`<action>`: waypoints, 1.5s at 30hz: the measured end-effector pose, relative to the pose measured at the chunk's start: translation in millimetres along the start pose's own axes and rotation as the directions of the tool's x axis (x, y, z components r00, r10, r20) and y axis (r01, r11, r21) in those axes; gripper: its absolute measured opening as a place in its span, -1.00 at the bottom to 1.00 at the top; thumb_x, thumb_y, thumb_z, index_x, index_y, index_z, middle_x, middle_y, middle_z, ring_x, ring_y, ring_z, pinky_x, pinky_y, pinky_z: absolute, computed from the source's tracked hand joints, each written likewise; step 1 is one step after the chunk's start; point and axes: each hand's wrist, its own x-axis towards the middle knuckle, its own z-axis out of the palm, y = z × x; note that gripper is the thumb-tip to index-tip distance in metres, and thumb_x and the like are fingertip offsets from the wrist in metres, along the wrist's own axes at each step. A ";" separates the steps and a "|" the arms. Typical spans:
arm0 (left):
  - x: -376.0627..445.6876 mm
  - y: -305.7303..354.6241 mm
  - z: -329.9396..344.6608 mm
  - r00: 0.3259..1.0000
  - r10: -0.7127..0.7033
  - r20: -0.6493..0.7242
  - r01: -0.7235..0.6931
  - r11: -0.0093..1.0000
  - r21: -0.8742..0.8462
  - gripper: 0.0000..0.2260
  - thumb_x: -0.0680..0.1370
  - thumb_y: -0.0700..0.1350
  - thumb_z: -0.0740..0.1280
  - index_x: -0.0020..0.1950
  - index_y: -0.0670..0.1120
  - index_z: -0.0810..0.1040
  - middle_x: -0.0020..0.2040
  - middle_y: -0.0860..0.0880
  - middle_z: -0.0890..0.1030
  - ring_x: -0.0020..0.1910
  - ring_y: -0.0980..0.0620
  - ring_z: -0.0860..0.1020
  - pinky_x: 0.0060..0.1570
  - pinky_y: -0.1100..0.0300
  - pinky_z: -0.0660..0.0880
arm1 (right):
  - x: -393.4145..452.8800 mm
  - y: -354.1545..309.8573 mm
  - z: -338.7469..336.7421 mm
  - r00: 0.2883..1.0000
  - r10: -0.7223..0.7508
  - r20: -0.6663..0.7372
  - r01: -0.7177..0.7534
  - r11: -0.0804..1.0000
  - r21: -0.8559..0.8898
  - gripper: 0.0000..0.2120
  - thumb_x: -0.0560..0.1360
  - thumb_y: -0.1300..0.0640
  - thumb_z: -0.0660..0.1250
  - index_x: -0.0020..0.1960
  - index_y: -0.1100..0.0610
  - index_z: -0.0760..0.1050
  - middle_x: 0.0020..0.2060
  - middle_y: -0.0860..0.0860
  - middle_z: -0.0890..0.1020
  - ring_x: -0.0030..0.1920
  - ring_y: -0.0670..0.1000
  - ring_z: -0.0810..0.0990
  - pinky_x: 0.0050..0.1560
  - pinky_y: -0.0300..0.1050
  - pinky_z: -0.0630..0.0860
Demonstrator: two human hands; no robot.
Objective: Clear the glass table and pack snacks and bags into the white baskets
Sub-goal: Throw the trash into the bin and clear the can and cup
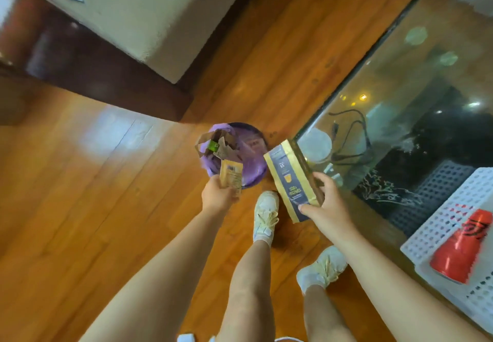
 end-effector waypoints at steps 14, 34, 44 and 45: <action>52.4 -15.6 -30.2 1.000 -0.003 -0.029 0.004 0.999 0.049 -0.69 0.51 -0.25 0.26 0.25 -0.11 0.45 0.05 -0.09 0.57 -0.07 -0.12 0.60 -0.16 0.13 0.53 | 60.1 -38.3 93.4 0.999 -0.016 0.042 0.029 0.946 -0.322 -0.38 0.50 0.04 0.30 0.48 0.07 0.12 0.39 0.10 0.36 0.34 0.11 0.39 0.20 -0.07 0.40; -89.2 63.3 11.7 0.924 0.279 0.261 -0.298 0.954 0.036 -0.76 0.49 -0.32 0.24 -0.12 0.02 0.54 -0.26 0.04 0.60 -0.34 0.14 0.54 -0.30 0.32 0.47 | -38.7 -33.6 -61.4 0.988 -0.012 -0.153 0.034 0.989 0.142 -0.82 0.49 0.28 0.23 0.01 0.08 0.51 -0.15 0.03 0.62 -0.22 -0.10 0.58 -0.37 -0.49 0.42; -225.6 66.7 205.0 0.828 0.353 0.436 -0.420 0.906 0.063 -0.77 0.55 -0.35 0.16 -0.05 -0.07 0.54 -0.25 -0.02 0.58 -0.29 0.07 0.53 -0.32 0.33 0.50 | -148.3 101.9 -220.5 0.887 0.156 -0.435 0.028 0.921 0.388 -0.78 0.48 0.28 0.24 -0.12 -0.03 0.54 -0.21 -0.01 0.64 -0.19 -0.03 0.61 -0.14 -0.16 0.50; -236.8 64.1 226.0 0.821 0.351 0.450 -0.428 0.900 0.079 -0.79 0.55 -0.34 0.17 -0.01 -0.10 0.54 -0.25 -0.01 0.58 -0.29 0.08 0.54 -0.31 0.33 0.51 | -156.7 117.2 -234.1 0.867 0.189 -0.462 0.017 0.914 0.405 -0.75 0.49 0.29 0.24 -0.15 -0.06 0.52 -0.19 0.02 0.65 -0.17 0.00 0.61 -0.11 -0.13 0.51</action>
